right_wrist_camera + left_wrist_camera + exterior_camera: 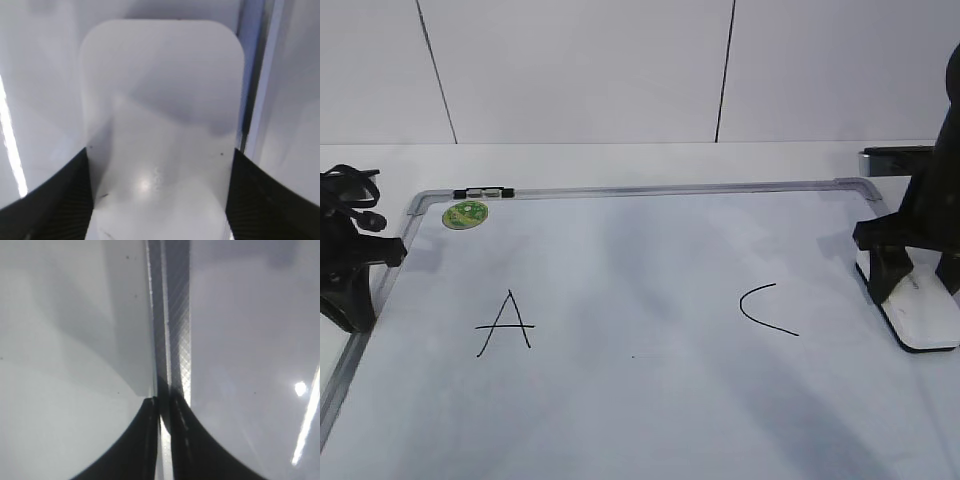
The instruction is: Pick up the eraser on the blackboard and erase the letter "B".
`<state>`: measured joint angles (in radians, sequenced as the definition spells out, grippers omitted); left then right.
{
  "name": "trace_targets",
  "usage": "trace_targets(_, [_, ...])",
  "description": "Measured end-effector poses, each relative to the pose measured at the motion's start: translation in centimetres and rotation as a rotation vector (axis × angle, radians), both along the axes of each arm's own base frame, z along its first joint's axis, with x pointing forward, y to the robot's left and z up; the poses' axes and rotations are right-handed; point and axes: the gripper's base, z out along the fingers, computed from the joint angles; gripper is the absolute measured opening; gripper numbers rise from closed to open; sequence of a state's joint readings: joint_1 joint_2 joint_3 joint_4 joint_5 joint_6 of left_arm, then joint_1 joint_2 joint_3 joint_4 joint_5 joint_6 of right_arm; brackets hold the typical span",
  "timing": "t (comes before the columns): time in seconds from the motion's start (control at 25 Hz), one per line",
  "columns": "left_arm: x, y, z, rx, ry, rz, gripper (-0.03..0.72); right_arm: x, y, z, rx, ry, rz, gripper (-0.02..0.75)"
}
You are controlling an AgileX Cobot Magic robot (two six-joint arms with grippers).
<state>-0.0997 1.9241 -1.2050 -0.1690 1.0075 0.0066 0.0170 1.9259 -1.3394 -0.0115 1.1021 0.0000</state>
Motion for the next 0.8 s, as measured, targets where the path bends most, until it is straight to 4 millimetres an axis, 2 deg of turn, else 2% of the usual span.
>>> trace_targets(0.8, [0.00,0.00,0.00,0.000,0.000,0.000,0.040,0.22,-0.47,-0.07,-0.051,-0.019,0.016,0.523])
